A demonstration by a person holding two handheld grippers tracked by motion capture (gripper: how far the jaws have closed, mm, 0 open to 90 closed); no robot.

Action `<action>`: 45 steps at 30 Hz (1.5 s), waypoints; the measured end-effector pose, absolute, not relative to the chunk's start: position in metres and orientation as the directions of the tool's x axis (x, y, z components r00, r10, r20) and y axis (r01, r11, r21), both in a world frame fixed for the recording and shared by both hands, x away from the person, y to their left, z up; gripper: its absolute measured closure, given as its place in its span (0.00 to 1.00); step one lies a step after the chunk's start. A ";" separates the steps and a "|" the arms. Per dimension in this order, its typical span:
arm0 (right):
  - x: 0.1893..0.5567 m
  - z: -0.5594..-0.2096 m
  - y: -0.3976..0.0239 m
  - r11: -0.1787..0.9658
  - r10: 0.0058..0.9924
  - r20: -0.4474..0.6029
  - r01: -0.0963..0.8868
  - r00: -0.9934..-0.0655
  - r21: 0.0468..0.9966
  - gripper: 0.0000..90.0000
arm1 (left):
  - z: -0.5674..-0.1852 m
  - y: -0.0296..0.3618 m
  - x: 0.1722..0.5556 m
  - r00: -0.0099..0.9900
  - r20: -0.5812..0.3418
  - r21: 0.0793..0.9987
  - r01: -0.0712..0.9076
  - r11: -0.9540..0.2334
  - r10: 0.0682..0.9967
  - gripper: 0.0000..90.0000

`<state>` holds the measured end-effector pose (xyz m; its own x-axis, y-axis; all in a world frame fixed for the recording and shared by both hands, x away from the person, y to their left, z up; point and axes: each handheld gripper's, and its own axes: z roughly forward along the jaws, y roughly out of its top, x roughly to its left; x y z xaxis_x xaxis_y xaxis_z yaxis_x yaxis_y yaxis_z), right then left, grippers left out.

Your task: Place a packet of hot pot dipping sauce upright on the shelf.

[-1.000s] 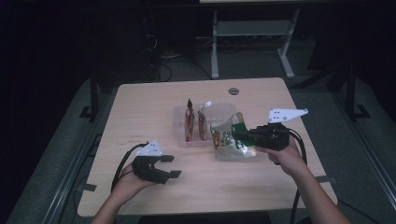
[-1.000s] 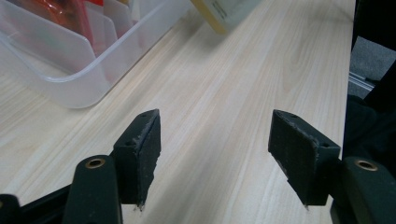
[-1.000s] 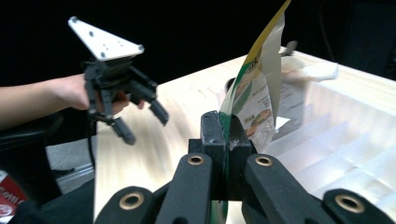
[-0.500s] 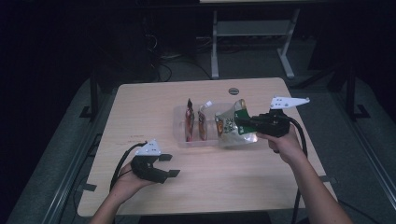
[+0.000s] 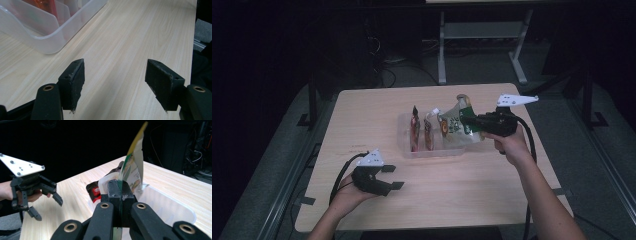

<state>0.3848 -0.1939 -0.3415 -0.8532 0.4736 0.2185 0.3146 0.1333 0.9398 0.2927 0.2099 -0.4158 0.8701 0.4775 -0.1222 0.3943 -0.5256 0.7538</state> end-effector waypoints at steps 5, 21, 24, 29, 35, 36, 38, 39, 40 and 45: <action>0.389 -0.345 -0.191 0.145 0.486 0.219 0.325 -0.846 0.935 1.00 | -0.417 0.209 0.292 0.867 -0.136 0.751 0.405 -0.521 0.479 0.35; 0.395 -0.364 -0.179 0.191 0.502 0.213 0.348 -0.838 0.918 1.00 | -0.421 0.205 0.293 0.879 -0.133 0.738 0.397 -0.546 0.459 0.34; 0.396 -0.367 -0.176 0.196 0.507 0.216 0.356 -0.834 0.914 1.00 | -0.422 0.203 0.292 0.880 -0.137 0.736 0.398 -0.548 0.455 0.34; 0.398 -0.370 -0.173 0.212 0.518 0.214 0.366 -0.828 0.906 0.99 | -0.423 0.202 0.293 0.881 -0.141 0.732 0.399 -0.552 0.451 0.34; 0.399 -0.371 -0.174 0.213 0.528 0.213 0.371 -0.822 0.904 0.93 | -0.425 0.201 0.293 0.883 -0.142 0.728 0.399 -0.558 0.447 0.33; 0.399 -0.371 -0.174 0.214 0.530 0.215 0.374 -0.820 0.902 0.91 | -0.425 0.201 0.293 0.884 -0.142 0.726 0.399 -0.560 0.446 0.33; 0.399 -0.371 -0.174 0.224 0.531 0.210 0.375 -0.821 0.900 0.86 | -0.424 0.201 0.292 0.884 -0.142 0.726 0.398 -0.560 0.445 0.33; 0.399 -0.372 -0.173 0.230 0.531 0.205 0.373 -0.822 0.899 0.84 | -0.424 0.201 0.292 0.884 -0.143 0.727 0.399 -0.559 0.446 0.33; 0.399 -0.372 -0.173 0.231 0.531 0.207 0.375 -0.822 0.898 0.81 | -0.425 0.201 0.292 0.884 -0.142 0.726 0.399 -0.560 0.445 0.33; 0.397 -0.371 -0.173 0.235 0.536 0.197 0.369 -0.821 0.899 0.73 | -0.425 0.201 0.292 0.884 -0.143 0.724 0.400 -0.562 0.445 0.33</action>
<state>0.3975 -0.1733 -0.3706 -0.8212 0.5357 0.1968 0.3686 0.2347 0.8995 0.2923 0.2008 -0.4250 0.8840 0.4451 -0.1430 0.4001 -0.5623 0.7237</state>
